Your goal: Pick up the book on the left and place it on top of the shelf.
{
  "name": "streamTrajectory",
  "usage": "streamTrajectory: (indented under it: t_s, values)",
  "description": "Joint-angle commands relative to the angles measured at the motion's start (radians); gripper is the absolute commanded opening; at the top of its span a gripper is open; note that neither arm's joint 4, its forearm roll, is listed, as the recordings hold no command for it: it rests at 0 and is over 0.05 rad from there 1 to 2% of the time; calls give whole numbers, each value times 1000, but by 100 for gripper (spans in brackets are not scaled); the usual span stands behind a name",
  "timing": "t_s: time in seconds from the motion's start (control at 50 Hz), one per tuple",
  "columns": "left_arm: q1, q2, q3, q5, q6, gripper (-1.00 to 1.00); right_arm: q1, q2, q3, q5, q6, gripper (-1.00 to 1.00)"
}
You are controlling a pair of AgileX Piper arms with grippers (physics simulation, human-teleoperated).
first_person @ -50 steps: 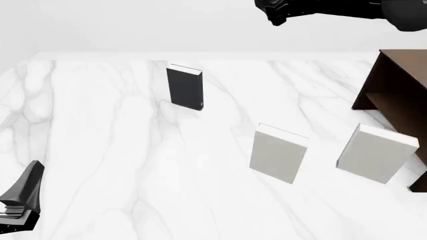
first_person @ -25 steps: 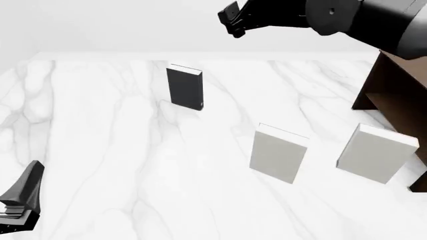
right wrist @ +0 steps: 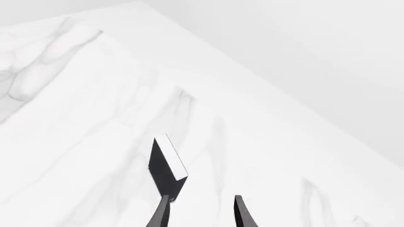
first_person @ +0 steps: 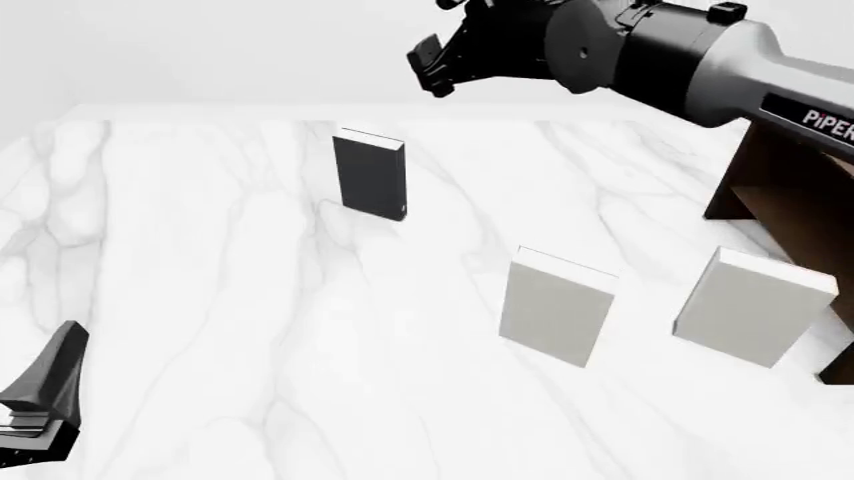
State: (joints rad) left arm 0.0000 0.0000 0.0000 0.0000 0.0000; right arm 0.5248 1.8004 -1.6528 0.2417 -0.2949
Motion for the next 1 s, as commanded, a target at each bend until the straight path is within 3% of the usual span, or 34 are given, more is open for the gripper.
streamTrajectory:
  t_s: [0.02, 0.18, 0.2, 0.48, 1.0]
  values:
    - [0, 0, 0, 0, 0, 100, 15, 73, -47, -17, 19, 100]
    - [0, 0, 0, 0, 0, 100, 27, 142, -83, -40, 42, 100]
    - [0, 0, 0, 0, 0, 100, 43, 226, -122, -77, 74, 100]
    - [0, 0, 0, 0, 0, 100, 41, 299, -199, -62, 86, 100]
    - [0, 0, 0, 0, 0, 100, 14, 355, -150, -132, 121, 100]
